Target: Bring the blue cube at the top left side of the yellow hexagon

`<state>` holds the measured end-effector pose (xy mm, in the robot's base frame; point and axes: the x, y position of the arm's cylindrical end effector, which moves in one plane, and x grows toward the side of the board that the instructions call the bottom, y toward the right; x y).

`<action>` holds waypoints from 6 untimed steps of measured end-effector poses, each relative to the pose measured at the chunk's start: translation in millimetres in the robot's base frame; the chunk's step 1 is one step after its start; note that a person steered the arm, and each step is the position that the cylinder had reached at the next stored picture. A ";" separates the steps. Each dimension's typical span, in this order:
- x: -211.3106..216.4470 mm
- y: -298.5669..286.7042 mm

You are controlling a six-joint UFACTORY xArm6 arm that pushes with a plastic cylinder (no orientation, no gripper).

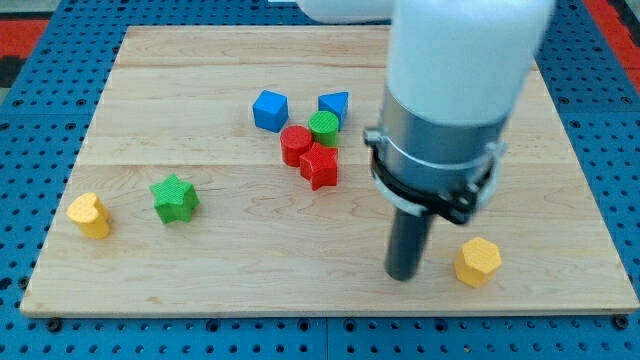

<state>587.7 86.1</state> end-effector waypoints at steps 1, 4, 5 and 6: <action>7.1 63.3; -66.3 -62.1; -125.1 -90.0; -143.9 -144.0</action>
<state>443.9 -57.9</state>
